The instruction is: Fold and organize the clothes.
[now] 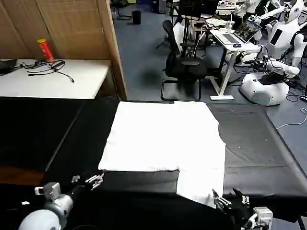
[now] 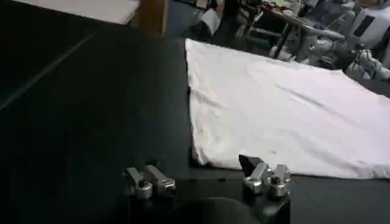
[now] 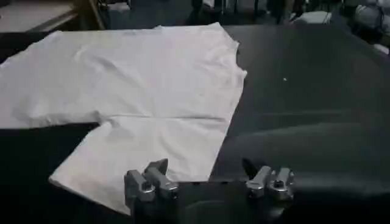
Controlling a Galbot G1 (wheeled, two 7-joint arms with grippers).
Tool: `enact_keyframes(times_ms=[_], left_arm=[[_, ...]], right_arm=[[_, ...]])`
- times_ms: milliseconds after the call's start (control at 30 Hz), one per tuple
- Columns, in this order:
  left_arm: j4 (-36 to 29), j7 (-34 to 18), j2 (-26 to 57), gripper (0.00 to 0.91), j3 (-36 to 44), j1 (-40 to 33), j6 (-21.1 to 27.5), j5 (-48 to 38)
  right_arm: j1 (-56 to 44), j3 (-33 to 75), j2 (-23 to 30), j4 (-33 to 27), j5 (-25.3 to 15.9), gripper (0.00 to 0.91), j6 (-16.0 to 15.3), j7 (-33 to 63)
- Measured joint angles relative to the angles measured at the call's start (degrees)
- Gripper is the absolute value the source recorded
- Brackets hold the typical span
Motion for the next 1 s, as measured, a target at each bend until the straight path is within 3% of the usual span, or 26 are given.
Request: enact_keyframes(times_ms=[67,100,133,167,300,333,367,433,500,600,800,1000], left_arm=[[0.24,0.28,-0.17,0.878,0.37,-0.49,0.44,1.51],[0.42,0.33,-0.25,0.702,0.52,-0.69,0.48,1.96],[0.61,0.34,-0.35,0.605,0.66,-0.87,0.45,2.39],[0.94,0.32,-0.44,0.478,0.88,-1.05,0.2,2.64],[1.82,0.17,-0.64,0.312,1.45,-1.33,-0.24,3.04],[1.88,0.21,-0.66,0.254,1.58,-1.36,-0.26,3.16],[1.95,0.2,-0.73,0.137,1.75,-1.45,-0.26,3.22],[2.14,0.18,-0.9,0.059,2.07,-1.65,-0.27,3.44],[2.48,0.21,-0.99,0.0,2.37,-1.87,-0.4,3.82],[2.91,0.52,-1.0,0.0,2.83,-2.15,-0.61,4.21],[3.38,0.69,-0.92,0.0,3.74,-2.61,-0.52,4.54],[1.93,0.55,-0.86,0.0,3.52,-1.45,-0.22,5.29]], right_arm=[[0.3,-0.3,-0.01,-0.43,-0.03,0.8,0.03,0.26],[0.38,-0.43,-0.01,-0.56,-0.03,0.77,0.02,0.32],[0.44,-0.57,-0.01,-0.67,-0.03,0.761,-0.02,0.32],[0.47,-0.73,-0.01,-0.71,-0.03,0.692,-0.09,0.33],[0.65,-1.4,0.18,-1.29,-0.05,0.605,-0.46,0.49],[0.78,-1.52,0.27,-1.48,-0.05,0.556,-0.58,0.58],[0.88,-1.62,0.35,-1.64,-0.06,0.488,-0.7,0.68],[1.06,-1.83,0.52,-1.96,-0.08,0.332,-1.07,0.92],[1.06,-1.86,0.68,-2.19,-0.08,0.205,-1.21,1.11],[0.8,-1.93,0.87,-2.03,-0.05,0.068,-1.4,1.16],[-0.61,-1.99,1.61,-0.07,0.2,0.029,-2.17,2.31],[-3.0,-1.29,2.34,4.2,0.24,0.01,-5.17,5.13]])
